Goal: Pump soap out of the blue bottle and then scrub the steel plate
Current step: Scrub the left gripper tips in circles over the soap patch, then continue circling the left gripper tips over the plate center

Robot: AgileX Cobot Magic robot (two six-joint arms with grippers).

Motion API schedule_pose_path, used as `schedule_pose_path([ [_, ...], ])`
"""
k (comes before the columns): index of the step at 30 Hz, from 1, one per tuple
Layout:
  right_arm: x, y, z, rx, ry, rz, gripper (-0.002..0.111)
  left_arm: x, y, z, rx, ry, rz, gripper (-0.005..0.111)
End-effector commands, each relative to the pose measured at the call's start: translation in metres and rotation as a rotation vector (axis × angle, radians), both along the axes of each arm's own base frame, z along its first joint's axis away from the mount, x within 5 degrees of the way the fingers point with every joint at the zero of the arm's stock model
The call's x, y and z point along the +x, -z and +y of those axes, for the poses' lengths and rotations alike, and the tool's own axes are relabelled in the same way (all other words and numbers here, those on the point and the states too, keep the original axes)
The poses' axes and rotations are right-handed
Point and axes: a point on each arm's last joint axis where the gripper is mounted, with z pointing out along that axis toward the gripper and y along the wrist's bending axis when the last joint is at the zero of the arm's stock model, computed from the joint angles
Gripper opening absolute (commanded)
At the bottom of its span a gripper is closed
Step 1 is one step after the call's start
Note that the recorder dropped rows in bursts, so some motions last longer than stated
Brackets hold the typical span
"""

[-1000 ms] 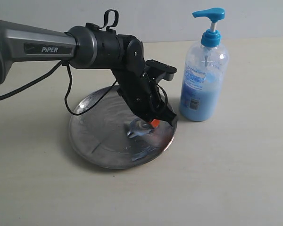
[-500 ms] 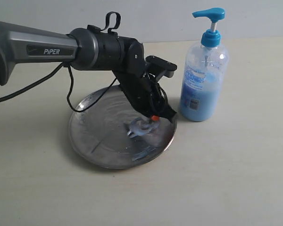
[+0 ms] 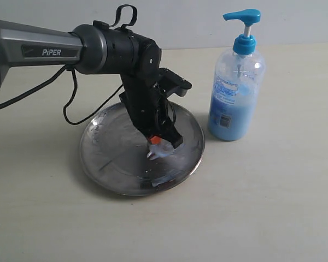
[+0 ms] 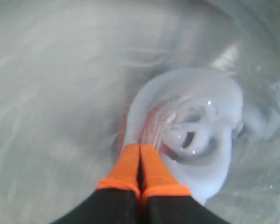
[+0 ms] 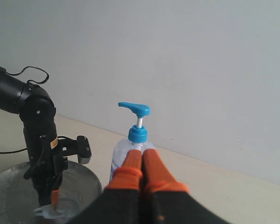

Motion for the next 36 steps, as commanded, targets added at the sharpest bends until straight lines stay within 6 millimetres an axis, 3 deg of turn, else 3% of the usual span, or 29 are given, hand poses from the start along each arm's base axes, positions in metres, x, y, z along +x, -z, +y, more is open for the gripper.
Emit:
schedule_pose_path([
  [1,0.0,0.001,0.0,-0.002,0.001,-0.008,0.0,-0.006,-0.006,0.008,0.06,0.01,0.044,0.001],
  [9,0.0,0.001,0.0,-0.002,0.001,-0.008,0.0,-0.008,-0.016,0.007,0.068,0.019,0.091,0.001],
  [20,0.0,0.001,0.0,-0.002,0.001,-0.008,0.0,-0.017,-0.019,-0.011,-0.131,0.042,0.184,0.001],
  [27,0.0,0.001,0.0,0.0,-0.001,-0.007,0.0,-0.015,0.004,-0.004,-0.032,0.071,0.205,0.001],
  [36,0.0,0.001,0.0,0.0,-0.001,-0.007,0.0,0.001,0.006,0.007,0.083,-0.011,0.038,0.001],
])
